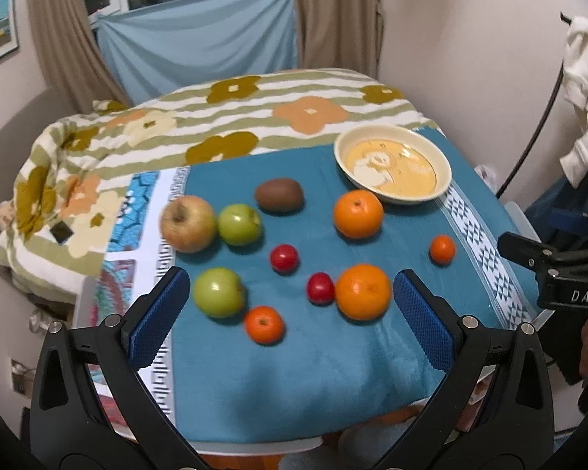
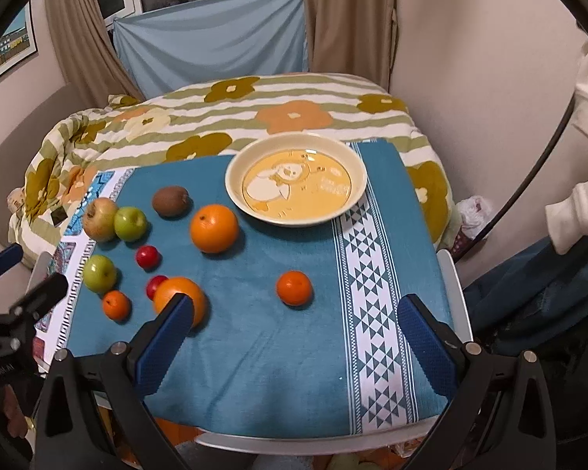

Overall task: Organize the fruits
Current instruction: 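Move both tools forward toward the oranges on the cloth, then grasp the large orange with the left tool while the right tool grasps a small tangerine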

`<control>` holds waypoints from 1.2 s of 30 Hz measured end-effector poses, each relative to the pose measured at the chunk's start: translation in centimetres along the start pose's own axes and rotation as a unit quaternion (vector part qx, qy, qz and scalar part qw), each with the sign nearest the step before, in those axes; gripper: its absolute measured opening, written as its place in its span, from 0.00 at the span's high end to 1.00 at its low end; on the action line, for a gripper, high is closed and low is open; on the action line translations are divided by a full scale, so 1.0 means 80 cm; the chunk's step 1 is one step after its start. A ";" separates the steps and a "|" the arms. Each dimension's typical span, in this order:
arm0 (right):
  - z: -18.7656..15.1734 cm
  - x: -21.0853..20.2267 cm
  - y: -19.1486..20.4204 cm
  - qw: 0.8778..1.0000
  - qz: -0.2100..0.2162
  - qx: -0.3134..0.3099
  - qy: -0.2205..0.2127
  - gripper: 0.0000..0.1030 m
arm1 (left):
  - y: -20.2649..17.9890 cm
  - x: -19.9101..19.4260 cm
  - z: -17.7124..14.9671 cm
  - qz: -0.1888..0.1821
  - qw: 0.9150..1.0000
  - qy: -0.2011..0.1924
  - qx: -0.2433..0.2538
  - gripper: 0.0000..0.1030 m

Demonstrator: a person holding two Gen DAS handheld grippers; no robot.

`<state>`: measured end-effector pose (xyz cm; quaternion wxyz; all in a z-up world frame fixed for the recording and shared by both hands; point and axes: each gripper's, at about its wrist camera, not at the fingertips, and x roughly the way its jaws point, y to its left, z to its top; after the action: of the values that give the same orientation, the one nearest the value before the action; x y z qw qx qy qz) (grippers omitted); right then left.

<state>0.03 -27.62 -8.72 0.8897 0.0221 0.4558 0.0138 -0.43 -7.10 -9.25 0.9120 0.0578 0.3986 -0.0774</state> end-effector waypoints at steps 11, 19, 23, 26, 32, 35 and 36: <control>-0.008 0.069 -0.030 0.998 0.028 -0.056 0.022 0.00 | -0.072 0.082 -0.027 0.002 0.998 0.026 0.065 0.00; -0.010 0.102 -0.035 0.996 0.045 -0.069 0.040 0.06 | -0.100 0.123 -0.032 0.006 0.992 0.051 0.111 0.02; -0.010 0.112 -0.034 0.995 0.053 -0.075 0.049 0.11 | -0.105 0.136 -0.032 0.006 0.990 0.064 0.122 0.08; -0.011 0.120 -0.031 0.993 0.058 -0.083 0.053 0.16 | -0.109 0.145 -0.033 0.008 0.989 0.076 0.126 0.15; -0.010 0.135 -0.025 0.991 0.071 -0.090 0.068 0.29 | -0.114 0.154 -0.037 0.013 0.986 0.083 0.143 0.21; -0.008 0.140 -0.022 0.991 0.073 -0.094 0.068 0.31 | -0.116 0.156 -0.040 0.016 0.985 0.084 0.150 0.29; -0.008 0.142 -0.021 0.990 0.074 -0.095 0.069 0.34 | -0.118 0.156 -0.040 0.019 0.984 0.083 0.154 0.30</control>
<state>6.14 -28.78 -18.38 0.8507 -0.0296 0.5100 0.1243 3.84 -16.98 -21.00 0.8573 0.2112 0.4550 -0.1156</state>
